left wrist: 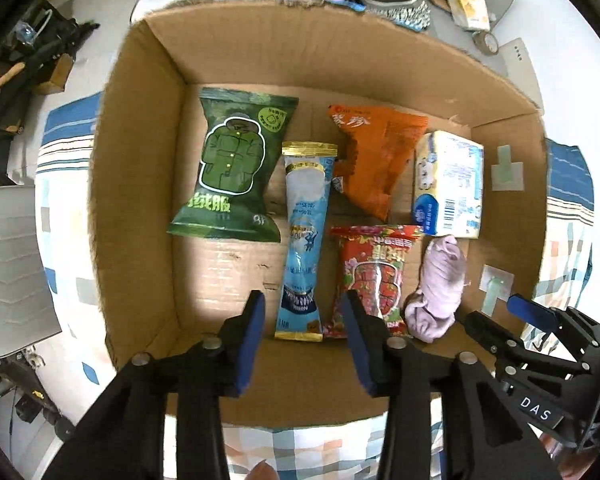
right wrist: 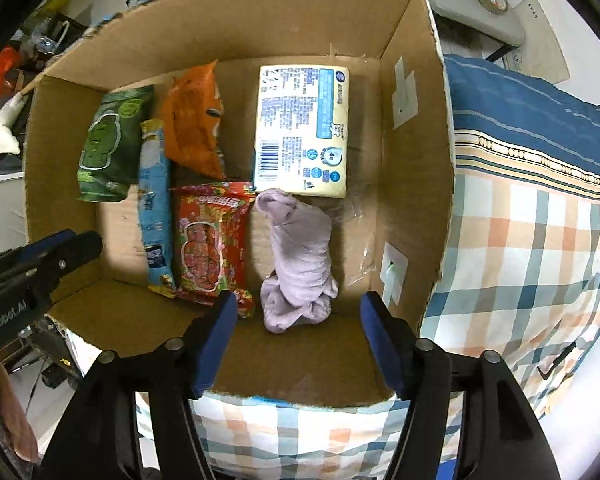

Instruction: Organize soft objects

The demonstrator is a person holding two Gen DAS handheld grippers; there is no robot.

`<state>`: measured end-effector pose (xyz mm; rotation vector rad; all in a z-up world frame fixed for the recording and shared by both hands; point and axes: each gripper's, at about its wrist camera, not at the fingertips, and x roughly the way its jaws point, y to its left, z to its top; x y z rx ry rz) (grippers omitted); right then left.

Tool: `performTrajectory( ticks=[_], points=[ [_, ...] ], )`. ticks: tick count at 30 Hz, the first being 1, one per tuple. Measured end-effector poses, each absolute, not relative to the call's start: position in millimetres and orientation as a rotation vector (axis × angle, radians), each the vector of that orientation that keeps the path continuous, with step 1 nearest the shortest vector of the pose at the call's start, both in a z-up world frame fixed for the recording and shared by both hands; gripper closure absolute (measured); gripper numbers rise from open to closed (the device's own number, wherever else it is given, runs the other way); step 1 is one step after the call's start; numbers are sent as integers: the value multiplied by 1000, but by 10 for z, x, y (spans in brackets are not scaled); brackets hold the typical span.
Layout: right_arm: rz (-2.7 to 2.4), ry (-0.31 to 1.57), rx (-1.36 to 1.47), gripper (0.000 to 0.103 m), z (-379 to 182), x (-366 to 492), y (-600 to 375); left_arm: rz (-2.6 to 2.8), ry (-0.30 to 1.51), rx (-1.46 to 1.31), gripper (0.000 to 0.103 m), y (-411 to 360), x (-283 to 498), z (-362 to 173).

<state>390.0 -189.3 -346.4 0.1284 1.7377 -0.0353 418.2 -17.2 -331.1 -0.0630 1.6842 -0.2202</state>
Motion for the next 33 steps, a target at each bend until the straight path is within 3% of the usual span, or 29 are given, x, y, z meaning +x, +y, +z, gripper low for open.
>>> performTrajectory(
  ticks=[5,11,14,20,33],
  points=[
    [-26,1678,125,25,-3295,3727,-1827,-176,1591,-46,31,-118,3920,-3145],
    [-31,1620,91,12,-3179,3521,-1771,-117,1479,-39,8,-13,3651,-2919],
    [-42,1590,98,1,-3121,3441,-1785,-97,1423,-32,6,22,3559,-2781],
    [-90,1533,74,0,-2983,3319,-1811,-58,1336,-6,1,50,3420,-2575],
    [-74,1444,61,0,-2626,3031,-1761,-32,1258,-23,1,56,3102,-2244]
  ],
)
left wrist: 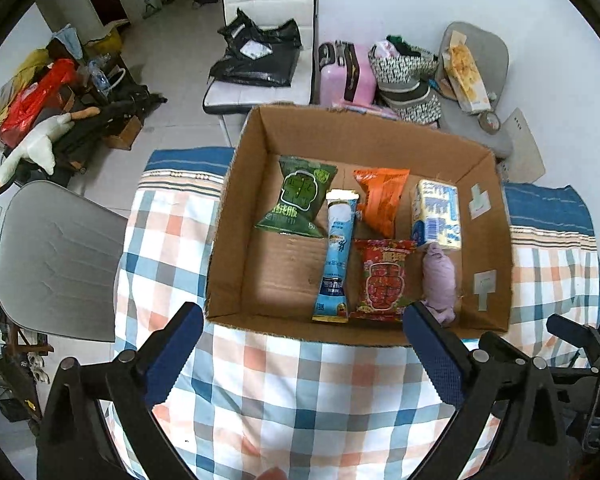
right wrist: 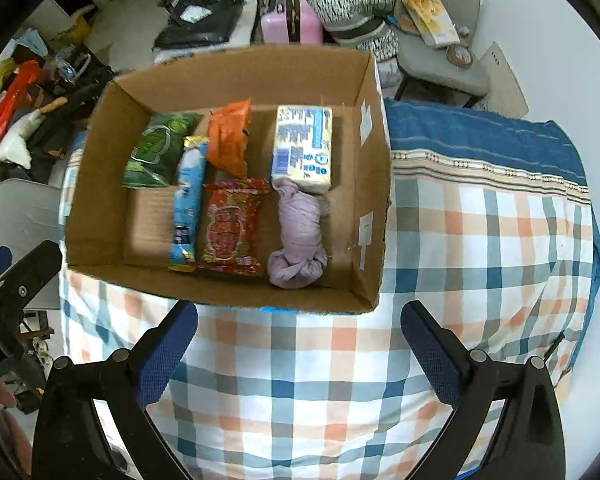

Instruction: Organize soft objects

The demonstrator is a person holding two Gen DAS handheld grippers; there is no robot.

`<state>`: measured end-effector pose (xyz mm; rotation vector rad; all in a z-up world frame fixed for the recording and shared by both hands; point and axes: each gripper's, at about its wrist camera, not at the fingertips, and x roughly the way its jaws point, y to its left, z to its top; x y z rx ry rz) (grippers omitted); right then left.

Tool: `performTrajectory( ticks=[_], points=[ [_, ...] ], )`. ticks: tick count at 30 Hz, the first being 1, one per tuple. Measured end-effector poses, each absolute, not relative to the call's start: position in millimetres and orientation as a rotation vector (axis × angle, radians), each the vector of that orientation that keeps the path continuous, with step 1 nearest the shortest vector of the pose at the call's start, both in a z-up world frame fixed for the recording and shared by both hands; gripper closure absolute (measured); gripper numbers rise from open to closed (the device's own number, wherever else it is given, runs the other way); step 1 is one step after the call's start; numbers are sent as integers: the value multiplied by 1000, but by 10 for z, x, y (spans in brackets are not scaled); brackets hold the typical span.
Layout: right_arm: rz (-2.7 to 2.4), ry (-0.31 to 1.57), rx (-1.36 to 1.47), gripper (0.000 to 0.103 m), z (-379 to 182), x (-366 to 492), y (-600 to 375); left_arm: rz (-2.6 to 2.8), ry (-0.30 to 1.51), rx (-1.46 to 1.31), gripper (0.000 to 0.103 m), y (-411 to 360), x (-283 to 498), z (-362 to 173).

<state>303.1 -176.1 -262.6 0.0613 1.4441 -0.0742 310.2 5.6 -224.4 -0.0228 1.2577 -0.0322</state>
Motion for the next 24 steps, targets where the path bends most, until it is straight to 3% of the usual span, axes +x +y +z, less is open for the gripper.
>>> performTrajectory(
  ticks=[14,24],
  points=[
    [-65,1161,119,0,-1208,1791,-1801,-16,1023,-16,1,120,1871,-1032],
    [-40,1059,90,0,-501,1027,-1733,-36,980,-8,1,124,1224,-520]
  ],
)
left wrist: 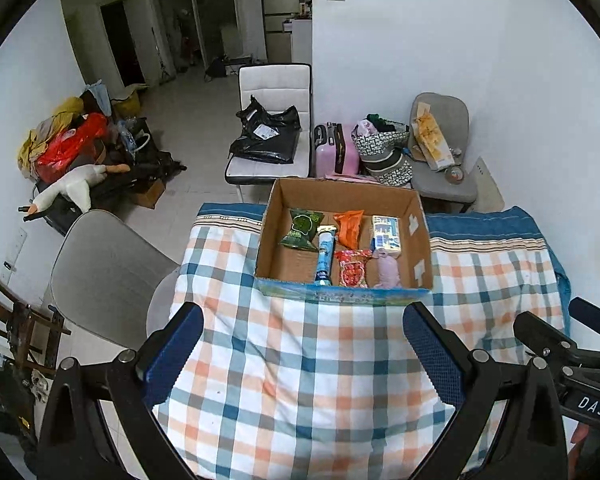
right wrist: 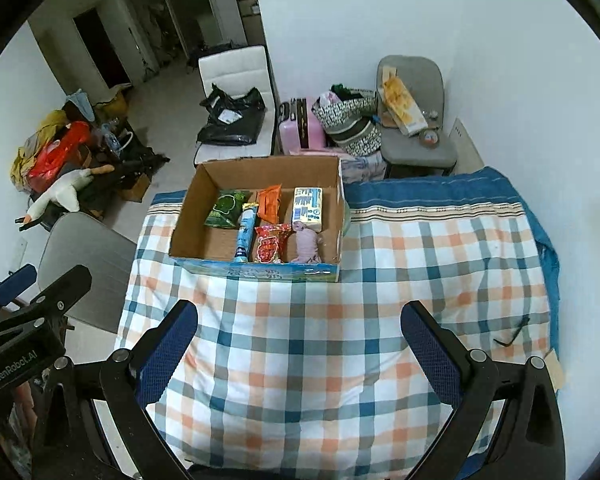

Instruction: Organize soft objects

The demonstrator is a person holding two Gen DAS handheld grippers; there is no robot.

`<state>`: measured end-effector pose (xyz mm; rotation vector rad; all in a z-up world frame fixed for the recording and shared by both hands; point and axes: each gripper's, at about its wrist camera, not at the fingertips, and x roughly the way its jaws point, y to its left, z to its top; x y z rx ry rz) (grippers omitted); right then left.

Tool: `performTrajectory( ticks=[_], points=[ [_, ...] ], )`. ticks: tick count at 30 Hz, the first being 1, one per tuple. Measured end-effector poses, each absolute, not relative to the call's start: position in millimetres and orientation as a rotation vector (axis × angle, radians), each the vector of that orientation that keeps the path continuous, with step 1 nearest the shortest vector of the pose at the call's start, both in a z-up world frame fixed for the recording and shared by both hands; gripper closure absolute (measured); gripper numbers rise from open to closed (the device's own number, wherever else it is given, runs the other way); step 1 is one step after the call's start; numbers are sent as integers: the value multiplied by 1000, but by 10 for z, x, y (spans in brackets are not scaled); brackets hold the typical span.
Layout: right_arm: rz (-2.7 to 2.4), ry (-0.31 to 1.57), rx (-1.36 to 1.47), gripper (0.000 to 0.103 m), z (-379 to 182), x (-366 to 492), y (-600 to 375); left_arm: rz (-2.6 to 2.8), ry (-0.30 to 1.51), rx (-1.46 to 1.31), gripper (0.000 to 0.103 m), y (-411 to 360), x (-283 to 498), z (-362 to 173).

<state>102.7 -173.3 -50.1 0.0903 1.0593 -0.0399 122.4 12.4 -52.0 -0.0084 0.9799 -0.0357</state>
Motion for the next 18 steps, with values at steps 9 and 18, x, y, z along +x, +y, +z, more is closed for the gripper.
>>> performTrajectory(
  ticks=[9,18],
  points=[
    [-15,1004,61,0,-55,627,-1659,-46,920,-13,1,139,860,-84],
    [-69,951,46,0,90,648,-1712,-8,862,-7,1,181,805,55]
  ],
)
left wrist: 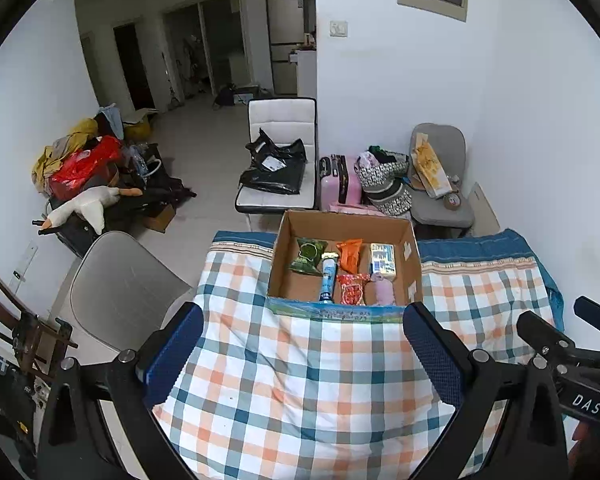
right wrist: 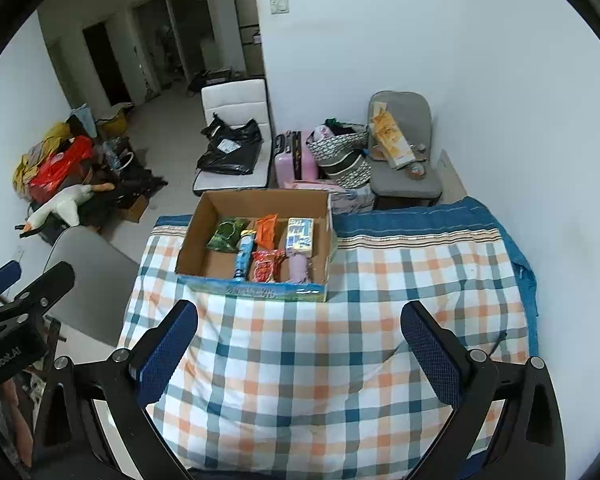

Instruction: Organize soft objects

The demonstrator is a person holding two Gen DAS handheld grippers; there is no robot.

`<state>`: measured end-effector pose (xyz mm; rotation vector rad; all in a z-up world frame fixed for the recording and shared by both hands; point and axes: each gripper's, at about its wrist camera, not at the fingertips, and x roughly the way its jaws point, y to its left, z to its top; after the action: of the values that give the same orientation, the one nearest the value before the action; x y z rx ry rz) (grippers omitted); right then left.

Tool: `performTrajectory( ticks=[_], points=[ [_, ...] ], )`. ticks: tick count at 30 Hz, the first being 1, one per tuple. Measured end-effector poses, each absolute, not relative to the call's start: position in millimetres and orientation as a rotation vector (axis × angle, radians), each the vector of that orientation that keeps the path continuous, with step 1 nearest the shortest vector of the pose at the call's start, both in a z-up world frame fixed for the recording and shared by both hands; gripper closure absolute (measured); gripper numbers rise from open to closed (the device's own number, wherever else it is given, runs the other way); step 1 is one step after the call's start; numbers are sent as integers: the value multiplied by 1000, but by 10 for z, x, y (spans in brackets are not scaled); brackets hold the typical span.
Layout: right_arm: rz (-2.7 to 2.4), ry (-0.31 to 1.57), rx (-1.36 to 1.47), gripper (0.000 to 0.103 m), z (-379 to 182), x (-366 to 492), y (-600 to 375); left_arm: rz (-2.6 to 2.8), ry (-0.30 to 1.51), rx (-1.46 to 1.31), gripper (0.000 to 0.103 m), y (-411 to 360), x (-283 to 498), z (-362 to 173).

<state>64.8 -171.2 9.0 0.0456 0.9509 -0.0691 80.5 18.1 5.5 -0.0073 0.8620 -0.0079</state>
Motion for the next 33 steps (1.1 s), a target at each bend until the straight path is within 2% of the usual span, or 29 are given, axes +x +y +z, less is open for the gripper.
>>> performTrajectory(
  ticks=[33],
  points=[
    [-71,951,62,0,69,872,-1722,1,848,-14,1,187,897,-50]
  ],
)
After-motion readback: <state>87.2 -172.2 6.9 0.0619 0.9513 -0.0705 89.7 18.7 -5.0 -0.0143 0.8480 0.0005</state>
